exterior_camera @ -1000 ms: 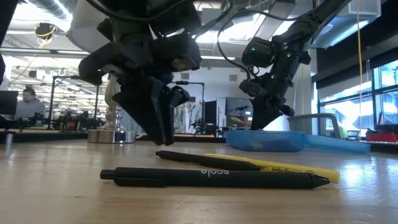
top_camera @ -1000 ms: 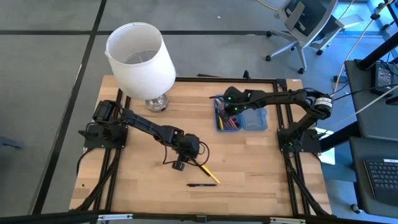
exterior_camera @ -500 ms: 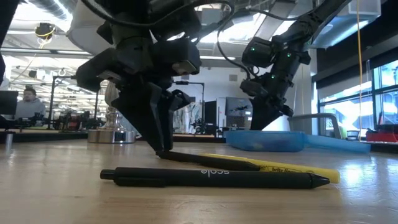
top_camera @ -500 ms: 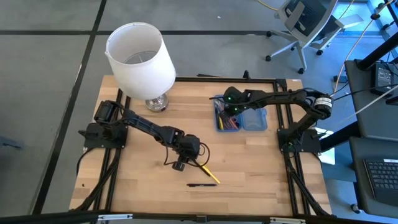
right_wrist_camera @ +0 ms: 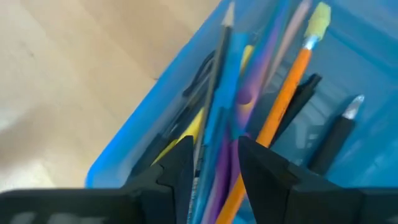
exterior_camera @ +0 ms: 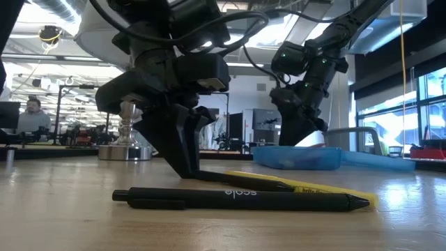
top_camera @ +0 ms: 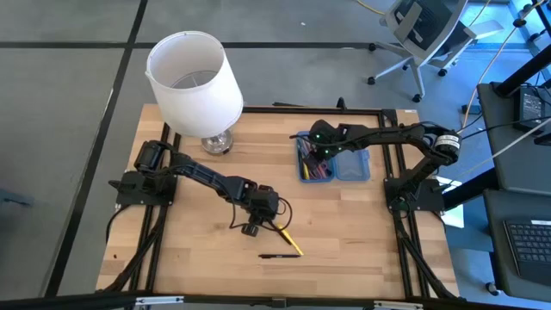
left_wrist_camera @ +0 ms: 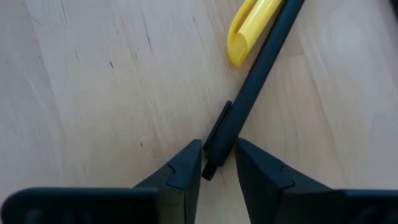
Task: Pick & place school supplies into a supply box
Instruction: Put the top black pen into the blue supply box
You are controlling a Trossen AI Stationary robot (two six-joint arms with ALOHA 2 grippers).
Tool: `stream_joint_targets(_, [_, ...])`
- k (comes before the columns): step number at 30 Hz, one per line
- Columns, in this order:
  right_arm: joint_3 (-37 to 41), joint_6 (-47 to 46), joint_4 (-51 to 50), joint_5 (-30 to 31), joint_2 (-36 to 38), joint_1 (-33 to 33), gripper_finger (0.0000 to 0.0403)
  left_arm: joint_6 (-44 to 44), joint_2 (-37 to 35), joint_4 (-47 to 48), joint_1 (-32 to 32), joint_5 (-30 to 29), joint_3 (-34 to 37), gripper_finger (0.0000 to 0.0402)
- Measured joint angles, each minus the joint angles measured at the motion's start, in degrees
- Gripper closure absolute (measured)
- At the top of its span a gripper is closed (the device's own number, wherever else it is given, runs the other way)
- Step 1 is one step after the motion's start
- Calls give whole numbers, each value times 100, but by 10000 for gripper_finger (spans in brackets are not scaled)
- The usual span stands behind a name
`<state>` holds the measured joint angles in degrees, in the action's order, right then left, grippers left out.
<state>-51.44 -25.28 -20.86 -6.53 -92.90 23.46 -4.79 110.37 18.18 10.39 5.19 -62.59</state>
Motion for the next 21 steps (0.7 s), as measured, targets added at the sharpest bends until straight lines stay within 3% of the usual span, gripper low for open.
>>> stream_joint_targets(5, [2,33,-5,-152,94,0,273,1,-9,0,-4,6,10,325])
stream_joint_targets(15, [2,429,58,234,981,-16,273,-40,-7,4,0,-11,17,365])
stream_joint_targets(21, [1,476,63,-74,1516,-140,273,-38,-19,86,3,-11,15,368])
